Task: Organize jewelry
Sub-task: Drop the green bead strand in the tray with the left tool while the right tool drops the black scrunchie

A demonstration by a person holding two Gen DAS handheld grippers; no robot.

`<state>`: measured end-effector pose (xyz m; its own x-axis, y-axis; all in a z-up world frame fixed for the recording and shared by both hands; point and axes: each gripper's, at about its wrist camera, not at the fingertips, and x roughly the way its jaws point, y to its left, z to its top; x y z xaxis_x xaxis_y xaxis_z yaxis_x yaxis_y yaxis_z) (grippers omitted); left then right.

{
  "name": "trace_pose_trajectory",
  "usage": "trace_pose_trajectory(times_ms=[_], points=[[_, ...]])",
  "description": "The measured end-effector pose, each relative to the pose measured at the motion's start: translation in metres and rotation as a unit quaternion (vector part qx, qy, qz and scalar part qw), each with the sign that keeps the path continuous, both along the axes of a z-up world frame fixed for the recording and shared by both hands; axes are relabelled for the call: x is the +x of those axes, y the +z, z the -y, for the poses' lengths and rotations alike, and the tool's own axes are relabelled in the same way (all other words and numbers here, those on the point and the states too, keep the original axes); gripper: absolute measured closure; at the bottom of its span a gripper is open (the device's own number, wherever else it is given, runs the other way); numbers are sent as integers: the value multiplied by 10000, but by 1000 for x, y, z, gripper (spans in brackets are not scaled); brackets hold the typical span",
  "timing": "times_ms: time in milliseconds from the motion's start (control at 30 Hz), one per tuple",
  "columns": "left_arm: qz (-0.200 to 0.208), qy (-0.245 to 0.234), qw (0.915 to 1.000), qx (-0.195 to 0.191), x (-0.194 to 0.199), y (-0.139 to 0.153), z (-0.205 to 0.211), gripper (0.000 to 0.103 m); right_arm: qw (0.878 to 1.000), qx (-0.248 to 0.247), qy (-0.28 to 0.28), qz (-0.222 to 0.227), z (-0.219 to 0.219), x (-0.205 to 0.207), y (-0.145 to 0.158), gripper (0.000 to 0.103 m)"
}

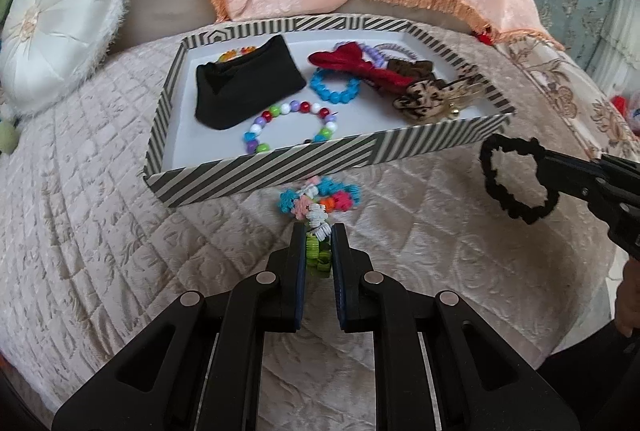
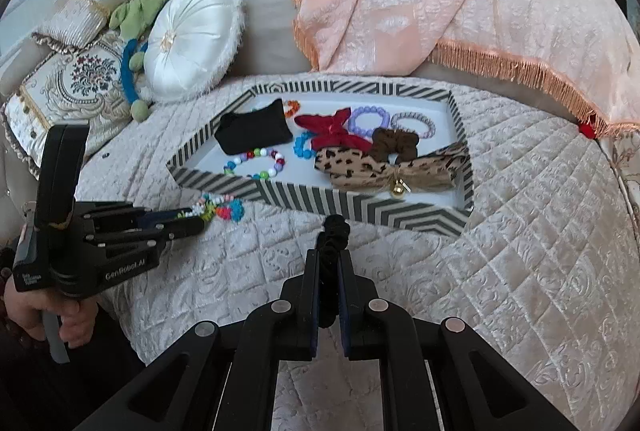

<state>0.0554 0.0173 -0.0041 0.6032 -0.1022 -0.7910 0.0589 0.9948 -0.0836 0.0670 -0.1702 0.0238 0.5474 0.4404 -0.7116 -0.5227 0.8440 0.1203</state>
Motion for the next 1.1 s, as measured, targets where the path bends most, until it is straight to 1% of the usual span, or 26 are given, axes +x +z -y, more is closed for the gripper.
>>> trace_pose_trajectory(times_ms=[67,133,167,233,300,367,433,533,600,733,800,867,933,1033,1100], points=[[-19,-24,10000,-18,-1,3,2,92,10000,39,1,3,0,1,3,96],[-1,-57,9999,102,-2,10,6,92,10000,94,9,17,-2,4,8,96],[41,-76,9999,130,-6,19,6,92,9999,142,15,59,-3,4,14,96],[103,-39,9999,58,-11,35,6,92,9993,295,41,217,-5,5,28,96],[245,8,9996,-124,-18,62,3,92,9979,527,5,373,-4,5,41,96],[417,-8,9989,-207,-17,85,4,92,9958,756,-69,510,-2,5,51,96],[588,-86,9980,-234,-11,105,5,92,9944,893,-186,529,0,10,54,96],[709,-117,9971,-248,7,118,6,92,9927,1018,-392,515,1,21,54,96],[740,-132,9968,-288,26,121,7,92,9914,1109,-525,456,4,31,54,96],[756,-97,9963,-397,62,118,7,92,9895,1119,-791,458,10,56,56,96],[681,-22,9966,-463,87,113,7,92,9890,1092,-887,450,12,72,56,96],[638,43,9966,-512,108,107,8,92,9883,1139,-952,348,12,91,54,96],[600,81,9961,-645,130,101,8,92,9886,1027,-1049,322,9,106,51,96],[580,109,9943,-887,154,93,3,92,9876,932,-1258,122,5,133,36,96],[634,172,9940,-877,166,87,0,92,9863,872,-1402,40,3,147,27,96]])
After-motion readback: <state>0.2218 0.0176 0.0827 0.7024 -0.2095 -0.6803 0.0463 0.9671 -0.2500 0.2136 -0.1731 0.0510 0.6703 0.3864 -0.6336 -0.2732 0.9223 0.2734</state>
